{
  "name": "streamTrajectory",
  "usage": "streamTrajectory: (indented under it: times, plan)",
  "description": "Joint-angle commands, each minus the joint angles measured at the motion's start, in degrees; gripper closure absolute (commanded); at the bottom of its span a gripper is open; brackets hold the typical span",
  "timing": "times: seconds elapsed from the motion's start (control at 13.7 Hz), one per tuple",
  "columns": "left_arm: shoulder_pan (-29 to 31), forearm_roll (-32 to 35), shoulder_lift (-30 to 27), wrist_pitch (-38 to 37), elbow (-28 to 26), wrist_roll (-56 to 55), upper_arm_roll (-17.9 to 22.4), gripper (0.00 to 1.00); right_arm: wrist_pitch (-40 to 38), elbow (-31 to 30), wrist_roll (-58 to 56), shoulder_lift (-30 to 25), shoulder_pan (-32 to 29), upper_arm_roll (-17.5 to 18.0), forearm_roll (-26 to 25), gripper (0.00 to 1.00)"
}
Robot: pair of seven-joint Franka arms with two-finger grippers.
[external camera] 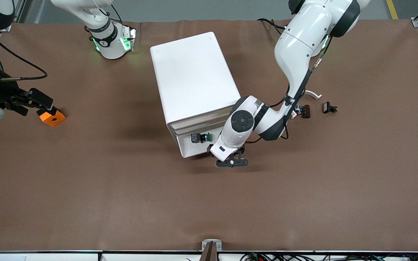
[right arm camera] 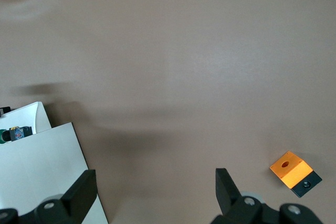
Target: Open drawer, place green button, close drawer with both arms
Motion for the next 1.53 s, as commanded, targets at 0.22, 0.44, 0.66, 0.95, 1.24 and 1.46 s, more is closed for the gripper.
streamTrajectory:
  times: [0.22, 0.44, 0.66, 0.95, 1.24, 1.46]
  plan:
    - [-0.5, -0.6, -0.6, 1.0, -1.1, -0.9, -0.8, 0.00, -5.9, 2.6, 0.8, -2.4, -1.9, 0.0, -0.6, 0.00]
    - [-0.2, -0.9, -1.5, 1.0, -1.1, -0.9, -0.9, 0.00, -7.0, 5.0, 0.3, -2.4, -2.0, -0.2, -0.8, 0.00]
    - [-0.1, -1.3, -1.4, 1.0, -1.1, -0.8, -0.8, 0.00, -6.9, 5.1, 0.1, -2.4, -2.1, -0.4, -1.7, 0.00]
    - [1.2, -4.4, -1.4, 1.0, -1.2, -0.8, -1.8, 0.00, -8.6, 6.5, -0.4, -2.1, -2.3, -0.6, -2.4, 0.00]
    - [1.4, -8.0, -1.4, -2.9, -1.4, -0.8, -3.4, 0.00, -12.4, 7.2, 0.0, -2.1, -2.6, -0.5, -3.7, 0.00]
    - [1.4, -9.2, -1.4, -5.9, -1.4, -1.3, -4.8, 0.00, -12.4, 7.6, 0.1, -2.1, -2.6, -0.5, -3.7, 0.00]
